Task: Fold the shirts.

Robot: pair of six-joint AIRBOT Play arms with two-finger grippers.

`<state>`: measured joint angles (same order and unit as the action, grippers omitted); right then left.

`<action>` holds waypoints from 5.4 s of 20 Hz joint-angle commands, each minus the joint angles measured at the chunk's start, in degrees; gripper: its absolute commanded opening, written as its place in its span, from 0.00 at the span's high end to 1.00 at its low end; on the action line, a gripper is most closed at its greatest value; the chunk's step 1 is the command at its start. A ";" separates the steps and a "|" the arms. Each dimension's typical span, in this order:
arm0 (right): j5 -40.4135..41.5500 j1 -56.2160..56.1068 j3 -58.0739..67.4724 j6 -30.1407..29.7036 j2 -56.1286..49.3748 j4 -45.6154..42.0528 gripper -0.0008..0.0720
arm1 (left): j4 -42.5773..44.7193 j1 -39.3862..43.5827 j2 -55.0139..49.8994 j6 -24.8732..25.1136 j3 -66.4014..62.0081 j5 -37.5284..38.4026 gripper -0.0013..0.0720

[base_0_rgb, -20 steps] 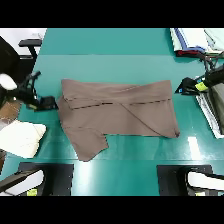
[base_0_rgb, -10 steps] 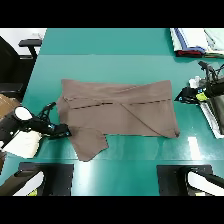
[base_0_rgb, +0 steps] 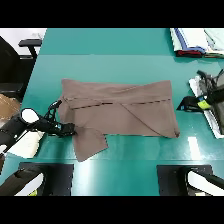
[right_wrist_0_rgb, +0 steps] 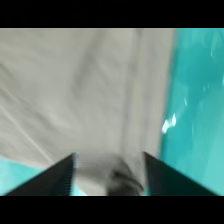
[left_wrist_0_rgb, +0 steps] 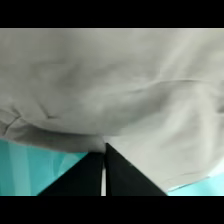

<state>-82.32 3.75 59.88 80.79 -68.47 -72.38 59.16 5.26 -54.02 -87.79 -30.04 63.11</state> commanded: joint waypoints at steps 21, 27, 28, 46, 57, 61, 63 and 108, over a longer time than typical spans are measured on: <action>-10.78 6.86 -18.16 -1.33 18.95 -2.82 0.97 | 4.85 0.31 20.83 -5.22 -8.00 23.06 0.95; -7.34 1.18 -6.43 1.70 11.13 -2.23 0.97 | 14.03 0.28 13.09 -2.12 -16.96 11.32 0.95; -6.14 -0.24 -3.58 1.73 7.80 -2.21 0.97 | 16.22 0.28 10.21 -2.12 -18.32 7.85 0.95; -7.37 -3.69 36.04 0.50 -27.69 0.46 0.42 | 16.94 -3.28 -20.79 1.25 -39.01 -7.96 0.30; 1.07 10.47 7.26 -10.10 -20.41 17.99 0.13 | 12.26 2.34 -20.74 1.25 -42.91 -0.39 0.93; 5.49 6.62 3.15 -11.54 -23.65 21.31 0.13 | 10.99 6.82 -21.00 -0.11 -42.27 -6.67 0.93; 6.71 4.17 3.74 -12.24 -26.51 22.60 0.13 | 8.92 8.74 -21.92 -0.46 -42.21 -7.17 0.93; 14.14 -54.01 57.64 -8.61 -41.94 30.18 0.24 | 15.63 -6.54 -16.74 1.20 -70.66 1.55 0.95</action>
<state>-67.55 -48.69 117.47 74.02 -108.18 -40.42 74.00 1.26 -73.25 -86.67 -100.64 63.88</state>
